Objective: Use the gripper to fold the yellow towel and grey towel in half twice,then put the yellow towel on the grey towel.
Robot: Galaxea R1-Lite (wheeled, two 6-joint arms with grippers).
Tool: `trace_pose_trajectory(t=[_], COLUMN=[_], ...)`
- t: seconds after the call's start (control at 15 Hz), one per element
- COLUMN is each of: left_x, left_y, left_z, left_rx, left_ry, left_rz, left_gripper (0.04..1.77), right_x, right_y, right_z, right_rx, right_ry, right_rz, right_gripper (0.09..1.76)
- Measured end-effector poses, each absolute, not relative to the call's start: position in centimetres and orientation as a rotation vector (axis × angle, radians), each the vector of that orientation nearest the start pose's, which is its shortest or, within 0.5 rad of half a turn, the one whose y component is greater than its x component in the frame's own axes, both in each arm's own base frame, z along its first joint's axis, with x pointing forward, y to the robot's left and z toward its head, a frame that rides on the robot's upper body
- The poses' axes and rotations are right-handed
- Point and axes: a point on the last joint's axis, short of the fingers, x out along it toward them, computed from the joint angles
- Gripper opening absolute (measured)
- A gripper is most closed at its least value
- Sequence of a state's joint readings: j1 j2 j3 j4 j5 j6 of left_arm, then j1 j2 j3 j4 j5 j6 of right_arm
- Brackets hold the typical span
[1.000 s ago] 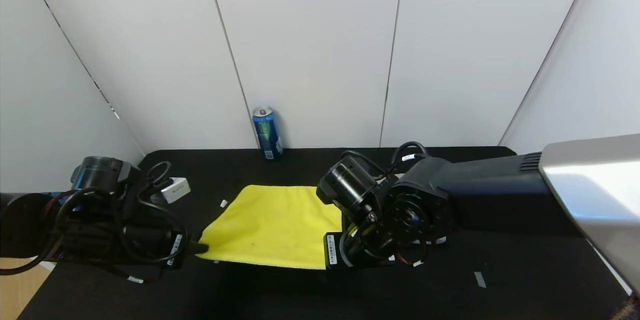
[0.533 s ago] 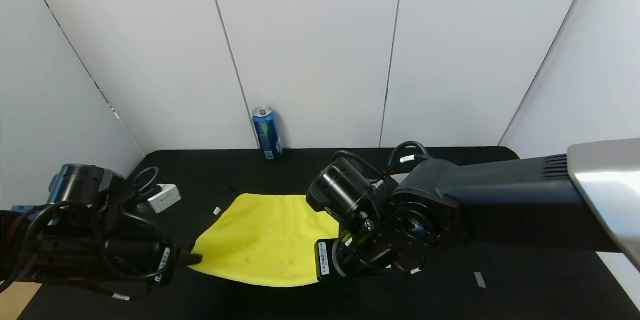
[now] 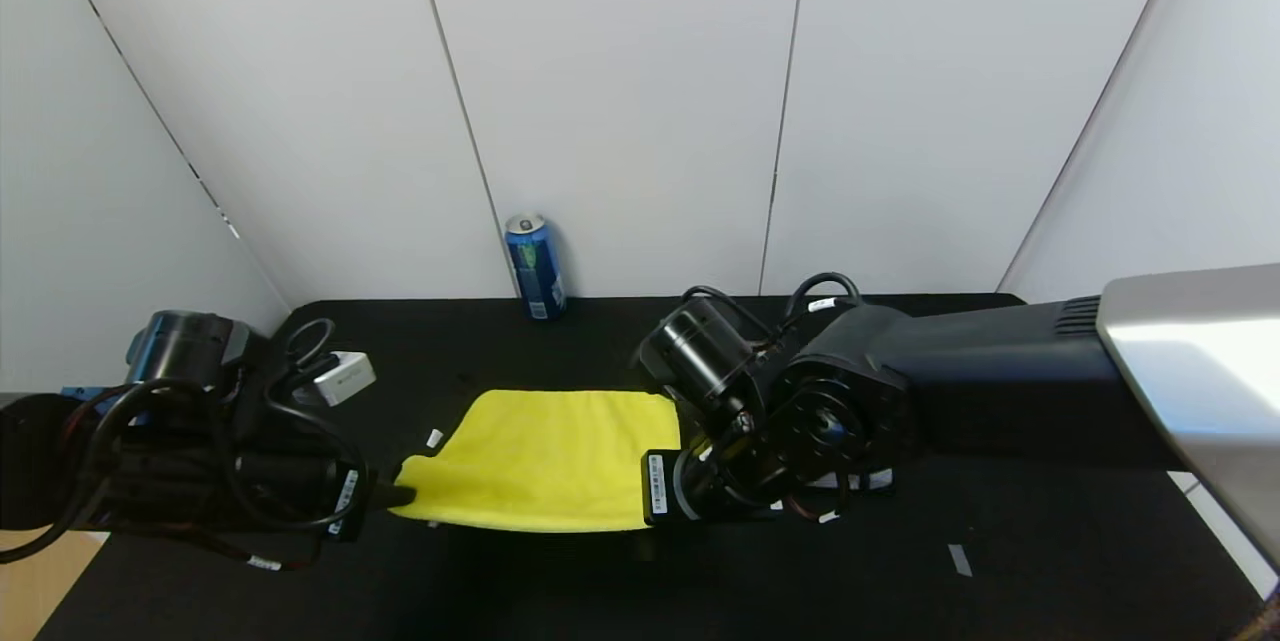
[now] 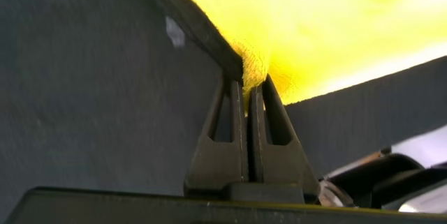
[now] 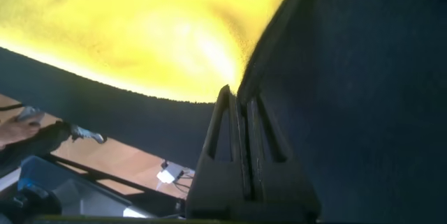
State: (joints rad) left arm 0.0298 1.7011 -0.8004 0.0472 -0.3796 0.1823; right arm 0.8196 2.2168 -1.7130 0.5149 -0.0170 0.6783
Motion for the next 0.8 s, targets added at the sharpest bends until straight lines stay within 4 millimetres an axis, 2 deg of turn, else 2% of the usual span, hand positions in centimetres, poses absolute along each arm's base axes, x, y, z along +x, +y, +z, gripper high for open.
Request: trace_pose_trajectory(t=[0.6, 0.8], left_x=[32.9, 34.4], left_y=[0.0, -0.2], left_z=[12.0, 11.6], left_rx=[-0.016, -0.012], left_ry=[0.865, 0.859], left_rz=[-0.405, -0.415], left_gripper=[0.13, 0.13], right_x=[33.9, 35.1], right_y=[30.5, 30.8], right_z=[13.0, 12.7], right_rx=[0.21, 0.198], right_ry=[1.06, 1.031], right_rz=[0.35, 0.368], right_gripper=[0.13, 0.13])
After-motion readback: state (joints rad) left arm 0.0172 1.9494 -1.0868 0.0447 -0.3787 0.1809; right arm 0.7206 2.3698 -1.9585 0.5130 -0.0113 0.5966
